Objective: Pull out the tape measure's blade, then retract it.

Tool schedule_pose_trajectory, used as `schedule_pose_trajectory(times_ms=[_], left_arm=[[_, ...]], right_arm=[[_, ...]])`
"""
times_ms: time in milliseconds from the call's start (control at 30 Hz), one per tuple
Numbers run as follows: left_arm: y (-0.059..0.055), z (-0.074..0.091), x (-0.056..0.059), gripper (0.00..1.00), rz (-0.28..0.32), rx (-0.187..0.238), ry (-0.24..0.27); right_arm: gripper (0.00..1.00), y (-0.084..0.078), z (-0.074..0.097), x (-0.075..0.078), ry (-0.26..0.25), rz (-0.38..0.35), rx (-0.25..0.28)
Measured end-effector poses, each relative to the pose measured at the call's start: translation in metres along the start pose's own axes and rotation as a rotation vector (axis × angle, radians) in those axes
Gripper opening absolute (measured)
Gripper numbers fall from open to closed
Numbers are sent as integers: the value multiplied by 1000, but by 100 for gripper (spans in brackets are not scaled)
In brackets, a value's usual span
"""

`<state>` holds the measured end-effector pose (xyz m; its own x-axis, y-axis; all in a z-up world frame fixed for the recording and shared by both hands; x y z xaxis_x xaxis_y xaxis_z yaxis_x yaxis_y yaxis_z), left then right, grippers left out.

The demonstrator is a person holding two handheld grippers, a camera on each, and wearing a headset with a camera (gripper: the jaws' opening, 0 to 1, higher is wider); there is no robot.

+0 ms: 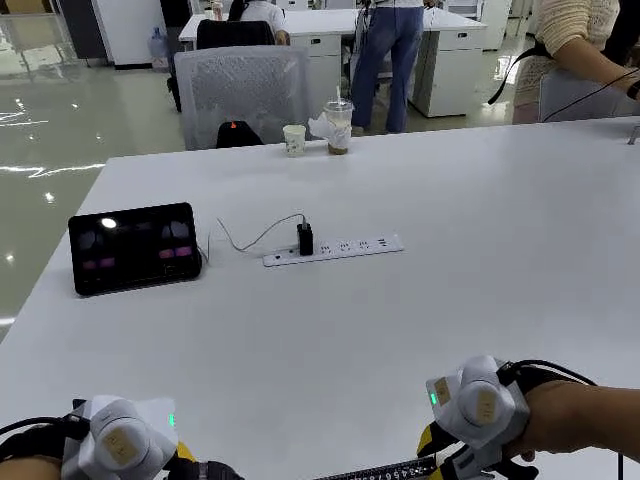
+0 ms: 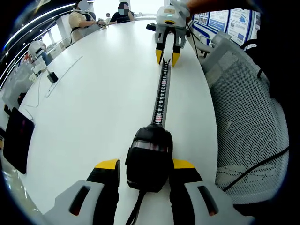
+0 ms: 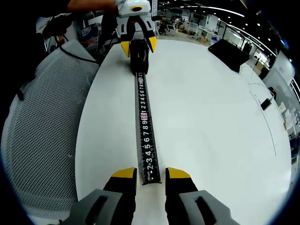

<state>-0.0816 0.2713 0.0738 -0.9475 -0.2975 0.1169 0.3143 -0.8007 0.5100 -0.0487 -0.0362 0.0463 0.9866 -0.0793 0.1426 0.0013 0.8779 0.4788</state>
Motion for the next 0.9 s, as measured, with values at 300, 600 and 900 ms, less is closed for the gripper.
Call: schedule_pose_trajectory(times_ms=[300,600,900], left_arm=[[-9,12,1,55,155,102,33],[-7,26,-2,67,291,278,138],[-16,32,-1,81,364,387,223]], right_arm=[[31,0,20,7,-80,-159,72],[37,-20,43,5,-200,-312,149],[46,-38,63,0,-289,-425,179]])
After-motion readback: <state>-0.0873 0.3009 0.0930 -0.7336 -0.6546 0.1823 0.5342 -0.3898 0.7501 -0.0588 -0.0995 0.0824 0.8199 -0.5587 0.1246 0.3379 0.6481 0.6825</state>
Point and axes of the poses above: the centre of the closed fingertips' face, and the gripper's own axes: z roughly backward along the fingers, x roughly to its right, y roughly out of its top, the point moved 6 cm from there along z, roughly backward along the fingers, and after that the axes turned 10 degrees about -y, right-handed, at the moved point
